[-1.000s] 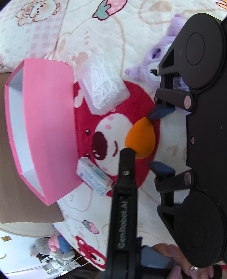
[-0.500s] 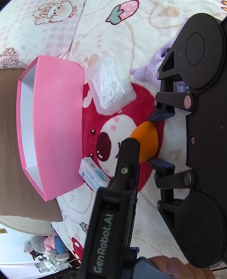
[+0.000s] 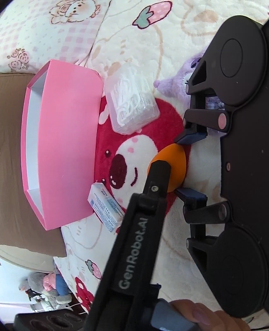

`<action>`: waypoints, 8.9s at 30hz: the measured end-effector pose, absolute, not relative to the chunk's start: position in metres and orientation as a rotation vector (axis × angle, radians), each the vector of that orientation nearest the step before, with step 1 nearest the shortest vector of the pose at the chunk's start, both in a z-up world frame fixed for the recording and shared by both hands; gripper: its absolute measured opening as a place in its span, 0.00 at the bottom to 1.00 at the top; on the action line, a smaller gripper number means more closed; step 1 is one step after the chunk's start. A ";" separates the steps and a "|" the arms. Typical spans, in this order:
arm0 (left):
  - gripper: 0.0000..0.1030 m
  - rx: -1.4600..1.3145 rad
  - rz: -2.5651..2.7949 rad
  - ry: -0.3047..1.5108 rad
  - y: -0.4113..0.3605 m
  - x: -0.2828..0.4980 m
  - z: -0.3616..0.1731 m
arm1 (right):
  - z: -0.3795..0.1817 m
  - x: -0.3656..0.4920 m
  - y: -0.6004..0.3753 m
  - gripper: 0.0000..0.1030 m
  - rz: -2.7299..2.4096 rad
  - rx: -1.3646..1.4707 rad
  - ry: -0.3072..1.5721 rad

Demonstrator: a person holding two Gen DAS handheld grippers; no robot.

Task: Organize objects

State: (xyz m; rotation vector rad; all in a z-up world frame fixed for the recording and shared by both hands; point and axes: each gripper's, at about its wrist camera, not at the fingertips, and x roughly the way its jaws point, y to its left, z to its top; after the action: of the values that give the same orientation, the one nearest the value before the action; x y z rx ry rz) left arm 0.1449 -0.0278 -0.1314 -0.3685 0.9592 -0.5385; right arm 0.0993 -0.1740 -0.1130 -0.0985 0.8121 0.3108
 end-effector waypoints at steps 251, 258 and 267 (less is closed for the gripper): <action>0.99 -0.134 -0.447 1.045 -0.012 0.116 0.079 | 0.112 0.077 -0.235 0.90 0.562 -0.283 0.785; 0.98 -0.106 -0.492 1.136 -0.035 0.108 0.052 | 0.080 0.071 -0.245 0.90 0.558 -0.262 0.858; 0.97 -0.111 -0.450 1.180 -0.036 0.093 0.005 | 0.028 0.052 -0.261 0.90 0.617 -0.191 0.830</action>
State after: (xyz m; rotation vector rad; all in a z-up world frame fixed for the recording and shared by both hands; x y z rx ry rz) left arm 0.0932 -0.0356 0.0047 -0.1109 1.1803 -0.4496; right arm 0.0522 -0.2613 0.0284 -0.1910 0.8305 0.6167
